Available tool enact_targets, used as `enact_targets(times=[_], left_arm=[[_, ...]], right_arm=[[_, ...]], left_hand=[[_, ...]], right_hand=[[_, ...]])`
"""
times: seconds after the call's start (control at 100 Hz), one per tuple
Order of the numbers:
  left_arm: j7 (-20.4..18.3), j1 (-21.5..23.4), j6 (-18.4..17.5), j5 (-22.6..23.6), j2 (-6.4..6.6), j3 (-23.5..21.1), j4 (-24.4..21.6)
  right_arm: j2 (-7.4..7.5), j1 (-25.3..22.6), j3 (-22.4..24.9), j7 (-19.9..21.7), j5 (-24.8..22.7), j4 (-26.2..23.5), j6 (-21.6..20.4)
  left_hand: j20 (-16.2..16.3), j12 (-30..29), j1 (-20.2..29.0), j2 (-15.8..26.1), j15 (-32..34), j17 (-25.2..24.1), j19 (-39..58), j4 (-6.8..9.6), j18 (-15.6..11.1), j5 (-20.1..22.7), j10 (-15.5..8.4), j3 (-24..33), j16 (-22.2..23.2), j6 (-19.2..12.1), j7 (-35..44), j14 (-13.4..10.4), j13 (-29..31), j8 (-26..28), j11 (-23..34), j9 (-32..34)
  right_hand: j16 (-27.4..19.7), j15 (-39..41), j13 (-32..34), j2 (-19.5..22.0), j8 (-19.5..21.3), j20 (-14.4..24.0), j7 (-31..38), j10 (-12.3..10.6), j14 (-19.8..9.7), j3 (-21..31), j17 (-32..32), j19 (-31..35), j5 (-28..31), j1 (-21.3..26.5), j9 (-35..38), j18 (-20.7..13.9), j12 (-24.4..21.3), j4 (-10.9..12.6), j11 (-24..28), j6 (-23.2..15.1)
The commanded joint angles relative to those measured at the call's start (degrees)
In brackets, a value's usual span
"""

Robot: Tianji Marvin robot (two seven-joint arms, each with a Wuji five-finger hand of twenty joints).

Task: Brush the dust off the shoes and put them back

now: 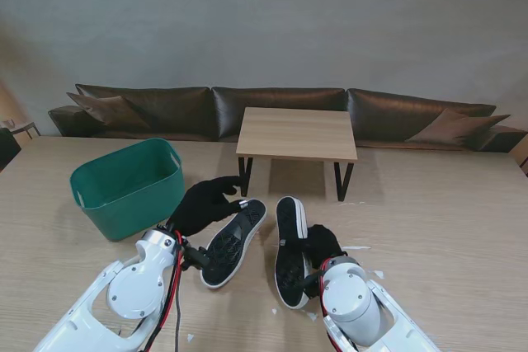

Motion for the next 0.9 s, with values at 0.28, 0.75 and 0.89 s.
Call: enact_targets(times=[0.28,0.75,0.89], left_arm=[[-0.4,0.7,-0.3,-0.8,-0.42,-0.1,0.1],[-1.6,0.9,-0.2,-1.4,-0.18,-0.4,-0.1],[-2.0,0.9,-0.1,-1.7,-0.1,-0.5,-0.2]], right_arm=[[-1.35,1.0,0.4,1.0,4.2,0.2,3.2],[0.15,4.6,-2.3,4.7,-6.1,2.3,10.0],[1.05,5.6,-3.5,6.8,-9.7,2.6,12.2]], left_hand=[[0.6,-0.2,1.4,1.9,0.5,-0.5,-1.7,2.51,-1.7,1.2,0.6,-1.5,0.0,-1.1,0.2,1.3,-1.3,0.3,0.1,0.0],[1.1,-0.1,1.6,2.7,1.3,0.2,-1.5,2.6,-1.4,1.8,1.0,-2.3,0.3,-0.7,0.4,1.4,-0.6,0.5,0.3,0.4],[1.2,0.1,1.5,3.1,1.5,0.3,-1.5,2.59,-1.2,1.8,1.1,-2.7,0.4,-0.6,0.4,1.4,-0.6,0.5,0.3,0.5]], right_hand=[[0.4,3.1,2.0,12.7,-10.5,4.2,-10.5,-3.4,-3.5,6.4,15.6,8.5,-3.7,0.9,-4.0,-1.6,0.1,7.0,6.0,-4.2],[4.7,13.6,2.2,16.0,-9.9,5.0,-22.3,-6.7,-7.5,2.2,18.7,17.1,-12.3,-10.6,-6.9,-5.2,2.8,15.5,14.4,-5.6],[5.9,15.1,2.2,16.6,-11.3,4.1,-22.0,-7.8,-9.3,-0.1,19.9,18.6,-13.7,-13.2,-7.1,-6.3,4.4,15.6,14.7,-5.8]])
